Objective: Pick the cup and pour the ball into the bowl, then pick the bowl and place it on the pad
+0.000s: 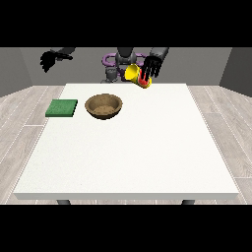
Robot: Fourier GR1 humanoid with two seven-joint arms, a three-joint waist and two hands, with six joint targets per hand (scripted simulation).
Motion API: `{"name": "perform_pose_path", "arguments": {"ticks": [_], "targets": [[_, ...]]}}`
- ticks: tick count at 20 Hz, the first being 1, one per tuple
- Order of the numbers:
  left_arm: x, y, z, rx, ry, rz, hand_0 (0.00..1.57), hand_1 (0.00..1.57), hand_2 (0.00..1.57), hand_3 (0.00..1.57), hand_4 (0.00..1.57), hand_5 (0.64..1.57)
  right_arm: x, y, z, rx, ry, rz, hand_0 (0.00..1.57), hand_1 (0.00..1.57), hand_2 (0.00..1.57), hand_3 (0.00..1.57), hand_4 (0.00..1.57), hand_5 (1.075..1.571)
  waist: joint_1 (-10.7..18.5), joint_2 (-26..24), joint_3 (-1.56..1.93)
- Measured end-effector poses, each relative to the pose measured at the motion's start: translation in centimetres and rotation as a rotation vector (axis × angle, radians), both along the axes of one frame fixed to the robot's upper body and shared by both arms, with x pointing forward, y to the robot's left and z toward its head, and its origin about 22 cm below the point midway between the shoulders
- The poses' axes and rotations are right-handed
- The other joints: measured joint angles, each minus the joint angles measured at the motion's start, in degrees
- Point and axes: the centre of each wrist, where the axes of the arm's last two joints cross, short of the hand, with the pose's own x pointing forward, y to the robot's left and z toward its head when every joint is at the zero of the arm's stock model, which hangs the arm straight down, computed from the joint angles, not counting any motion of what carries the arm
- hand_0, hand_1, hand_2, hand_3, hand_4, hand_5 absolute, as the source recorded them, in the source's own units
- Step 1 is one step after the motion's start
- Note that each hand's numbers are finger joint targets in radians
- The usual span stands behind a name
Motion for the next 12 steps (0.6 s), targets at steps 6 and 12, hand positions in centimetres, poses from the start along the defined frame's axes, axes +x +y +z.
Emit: {"name": "perform_pose_path", "arguments": {"ticks": [6, 12], "targets": [[-0.3, -5.7, 0.2, 0.312, -0.017, -0.102, 1.48, 1.48, 1.57, 1.57, 1.57, 1.098, -0.2, -1.2, -0.4, 0.003, 0.009, -0.021, 0.0, 0.0, 0.0, 0.0, 0.0, 1.571, 0.7, -0.8, 0.04], [-1.1, -10.0, -0.4, 0.67, -0.017, -0.175, 1.52, 1.52, 1.57, 1.57, 1.51, 1.221, 0.8, -0.2, -0.4, 0.017, 0.004, 0.006, 0.0, 0.0, 0.0, 0.0, 0.0, 1.57, -0.7, -0.6, 0.04]]}}
